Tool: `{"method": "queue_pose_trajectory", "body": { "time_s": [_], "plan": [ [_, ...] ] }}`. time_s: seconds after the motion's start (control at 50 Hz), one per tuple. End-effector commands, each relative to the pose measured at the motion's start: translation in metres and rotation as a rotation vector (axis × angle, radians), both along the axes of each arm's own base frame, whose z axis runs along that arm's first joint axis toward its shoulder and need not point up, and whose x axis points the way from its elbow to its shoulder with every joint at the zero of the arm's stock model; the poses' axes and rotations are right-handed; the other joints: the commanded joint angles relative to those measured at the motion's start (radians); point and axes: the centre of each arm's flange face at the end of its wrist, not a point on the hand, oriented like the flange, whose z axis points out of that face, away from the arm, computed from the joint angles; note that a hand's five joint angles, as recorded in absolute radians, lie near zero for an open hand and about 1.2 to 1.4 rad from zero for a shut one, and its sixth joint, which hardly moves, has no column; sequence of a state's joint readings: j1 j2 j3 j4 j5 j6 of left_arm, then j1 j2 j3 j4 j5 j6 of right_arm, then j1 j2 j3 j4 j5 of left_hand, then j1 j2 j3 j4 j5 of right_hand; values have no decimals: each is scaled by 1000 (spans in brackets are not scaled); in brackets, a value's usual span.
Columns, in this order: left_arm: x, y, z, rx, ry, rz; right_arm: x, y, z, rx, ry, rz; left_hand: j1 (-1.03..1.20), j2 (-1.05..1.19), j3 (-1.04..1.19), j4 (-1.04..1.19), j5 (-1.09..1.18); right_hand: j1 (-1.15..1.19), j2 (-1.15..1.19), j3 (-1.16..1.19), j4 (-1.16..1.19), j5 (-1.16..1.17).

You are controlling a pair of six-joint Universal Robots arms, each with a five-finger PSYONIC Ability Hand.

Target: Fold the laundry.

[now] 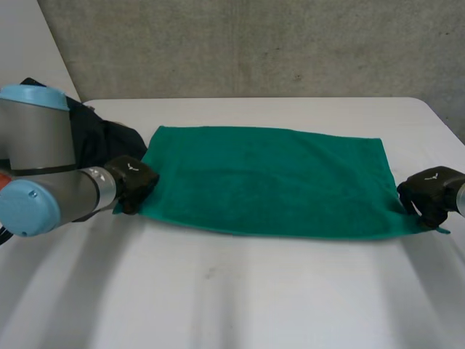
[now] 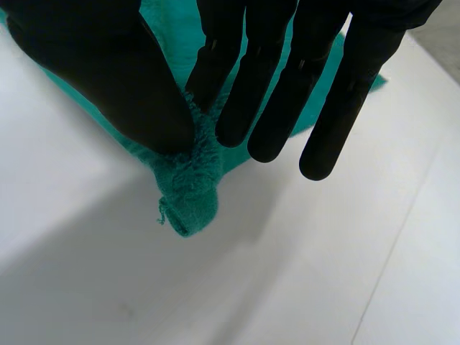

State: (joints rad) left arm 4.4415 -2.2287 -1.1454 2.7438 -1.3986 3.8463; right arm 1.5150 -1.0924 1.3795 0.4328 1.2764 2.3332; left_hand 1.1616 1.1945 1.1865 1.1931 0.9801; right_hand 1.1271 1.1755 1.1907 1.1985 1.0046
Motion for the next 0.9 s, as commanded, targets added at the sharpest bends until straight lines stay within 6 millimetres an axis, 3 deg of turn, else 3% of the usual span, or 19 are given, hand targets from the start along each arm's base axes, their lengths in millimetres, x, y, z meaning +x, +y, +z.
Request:
{"method": "queue_pose_trajectory", "body": {
  "time_s": [0.02, 0.12, 0.18, 0.24, 0.38, 0.54, 0.7, 0.9],
  "plan": [
    [17, 40, -2, 219, -69, 1, -10, 4, 1, 45, 80, -21, 235, 202, 210, 203, 242, 269, 221, 206, 198, 217],
    [18, 79, -1, 354, -112, -53, -19, 28, 13, 147, 195, 97, 235, 202, 210, 203, 242, 269, 221, 206, 198, 217],
    [15, 83, -1, 344, -120, -76, -20, 42, 18, 219, 260, 227, 235, 202, 210, 203, 242, 269, 221, 206, 198, 217],
    [11, 75, 4, 291, -116, -71, -18, 42, 14, 229, 273, 258, 235, 202, 210, 203, 242, 269, 221, 206, 198, 217],
    [-8, 45, 19, 168, -62, -46, -14, 6, 6, 94, 226, 126, 235, 202, 210, 203, 242, 269, 221, 206, 198, 217],
    [-44, -26, 35, -50, 137, 63, 8, -54, -3, -205, 99, -7, 235, 202, 210, 203, 242, 269, 221, 206, 198, 217],
    [-63, -77, 35, -303, 180, 88, 15, -105, -9, -471, 67, -98, 235, 202, 210, 203, 242, 269, 221, 206, 198, 217],
    [-73, -108, 21, -527, 133, 62, 40, -143, -40, -590, 44, -82, 235, 202, 210, 203, 242, 269, 221, 206, 198, 217]
  ]
}}
